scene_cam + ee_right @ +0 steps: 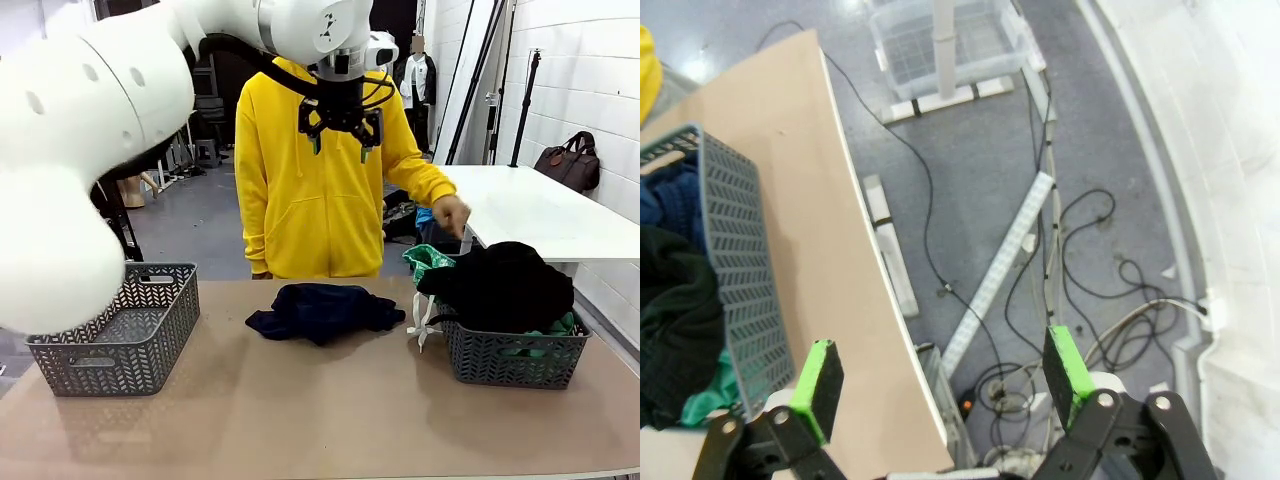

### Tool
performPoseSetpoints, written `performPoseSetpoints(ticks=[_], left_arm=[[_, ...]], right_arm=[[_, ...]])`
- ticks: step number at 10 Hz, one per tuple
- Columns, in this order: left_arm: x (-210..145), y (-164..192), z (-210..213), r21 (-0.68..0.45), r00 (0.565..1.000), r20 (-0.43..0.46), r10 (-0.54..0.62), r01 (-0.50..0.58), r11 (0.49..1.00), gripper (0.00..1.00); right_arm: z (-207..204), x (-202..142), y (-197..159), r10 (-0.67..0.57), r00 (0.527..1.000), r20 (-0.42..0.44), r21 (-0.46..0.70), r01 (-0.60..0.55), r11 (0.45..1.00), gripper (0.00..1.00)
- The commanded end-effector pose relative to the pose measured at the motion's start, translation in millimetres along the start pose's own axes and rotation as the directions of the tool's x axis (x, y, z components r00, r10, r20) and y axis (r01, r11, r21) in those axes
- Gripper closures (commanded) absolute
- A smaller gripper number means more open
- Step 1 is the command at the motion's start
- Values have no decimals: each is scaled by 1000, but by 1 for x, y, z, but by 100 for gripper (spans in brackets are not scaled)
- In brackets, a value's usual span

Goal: Sort the tops and bottoms.
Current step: Sort the clothes according to human instructions, then lift clothes from the center of the table with your right hand.

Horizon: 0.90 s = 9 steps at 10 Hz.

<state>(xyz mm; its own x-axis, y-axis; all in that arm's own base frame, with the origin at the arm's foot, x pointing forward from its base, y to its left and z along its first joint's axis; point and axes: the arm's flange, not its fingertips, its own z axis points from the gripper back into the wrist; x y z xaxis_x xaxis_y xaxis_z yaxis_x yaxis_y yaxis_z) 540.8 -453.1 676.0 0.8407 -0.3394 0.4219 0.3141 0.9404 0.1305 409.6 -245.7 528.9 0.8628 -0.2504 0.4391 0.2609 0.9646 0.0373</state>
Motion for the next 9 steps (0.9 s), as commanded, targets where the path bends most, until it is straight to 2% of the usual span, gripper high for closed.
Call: performPoseSetpoints(ticks=[1,2,3,7,8,9], left_arm=[[-227,68,-59,-38,994,49,99,-97,995,0],[-237,74,-60,-75,985,98,141,-133,988,0],[-7,4,-7,-3,999,-5,49,-49,999,0],[-7,4,-7,-3,999,-5,49,-49,999,0],[-21,5,-14,-14,998,3,67,-67,998,0],[-13,-24,-15,154,987,95,-126,110,982,0]], right_arm=[[0,-2,0,15,1000,-10,-12,-15,1000,0],[0,-2,0,15,1000,-10,-12,-15,1000,0],[0,-2,0,15,1000,-10,-12,-15,1000,0],[0,-2,0,15,1000,-10,-12,-15,1000,0],[0,-2,0,15,1000,-10,-12,-15,1000,0],[0,-2,0,15,1000,-10,-12,-15,1000,0]])
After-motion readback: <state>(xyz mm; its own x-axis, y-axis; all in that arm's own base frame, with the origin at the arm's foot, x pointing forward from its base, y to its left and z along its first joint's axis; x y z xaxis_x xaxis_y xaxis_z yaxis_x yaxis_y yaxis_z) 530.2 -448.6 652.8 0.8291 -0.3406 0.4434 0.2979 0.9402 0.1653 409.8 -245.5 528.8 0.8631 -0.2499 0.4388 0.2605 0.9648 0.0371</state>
